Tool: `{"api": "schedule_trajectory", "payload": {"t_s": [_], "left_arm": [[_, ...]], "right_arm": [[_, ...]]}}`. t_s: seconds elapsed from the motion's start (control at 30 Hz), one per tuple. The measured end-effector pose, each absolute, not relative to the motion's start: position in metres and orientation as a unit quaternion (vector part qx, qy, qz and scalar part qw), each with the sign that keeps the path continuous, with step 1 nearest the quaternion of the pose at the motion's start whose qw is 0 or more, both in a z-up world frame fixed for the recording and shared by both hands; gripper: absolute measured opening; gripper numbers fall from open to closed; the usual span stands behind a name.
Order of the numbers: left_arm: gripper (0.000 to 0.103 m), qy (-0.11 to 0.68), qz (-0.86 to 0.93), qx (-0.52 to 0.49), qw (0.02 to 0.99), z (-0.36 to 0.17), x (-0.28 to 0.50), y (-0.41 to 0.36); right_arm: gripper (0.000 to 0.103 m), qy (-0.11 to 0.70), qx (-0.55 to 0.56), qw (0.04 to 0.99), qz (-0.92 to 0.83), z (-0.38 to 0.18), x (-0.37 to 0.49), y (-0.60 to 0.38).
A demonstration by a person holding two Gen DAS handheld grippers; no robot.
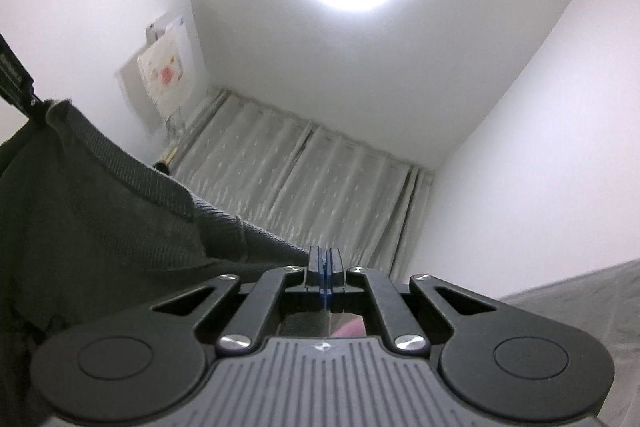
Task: Fold clothes
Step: 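Raise the sweater high with both tools to hang it open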
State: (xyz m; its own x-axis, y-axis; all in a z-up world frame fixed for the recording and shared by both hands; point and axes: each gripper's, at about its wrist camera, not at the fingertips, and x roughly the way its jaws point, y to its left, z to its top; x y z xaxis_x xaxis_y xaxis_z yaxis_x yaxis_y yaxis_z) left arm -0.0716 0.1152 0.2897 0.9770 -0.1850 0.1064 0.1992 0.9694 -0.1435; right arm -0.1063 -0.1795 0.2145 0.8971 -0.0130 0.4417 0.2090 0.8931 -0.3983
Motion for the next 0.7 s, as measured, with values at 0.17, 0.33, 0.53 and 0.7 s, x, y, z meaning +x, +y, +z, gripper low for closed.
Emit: {"api": "schedule_trajectory", "payload": {"t_s": [0.17,0.33,0.53,0.7], "left_arm": [[0.007,-0.084,-0.1,-0.098,0.987,0.309,-0.095,0.121],[0.007,-0.112,-0.108,-0.112,0.981,0.325,-0.125,0.131],[0.007,-0.147,-0.119,-0.127,0.974,0.345,-0.156,0.136],[0.007,-0.181,-0.128,-0.13,0.966,0.36,-0.185,0.137]], "right_arm": [[0.003,-0.266,-0.225,0.935,-0.068,0.231,-0.127,-0.171],[0.002,-0.302,-0.216,0.926,-0.073,0.247,-0.146,-0.165],[0.002,-0.328,-0.209,0.918,-0.078,0.258,-0.163,-0.158],[0.002,-0.352,-0.2,0.911,-0.08,0.267,-0.178,-0.153]]}}
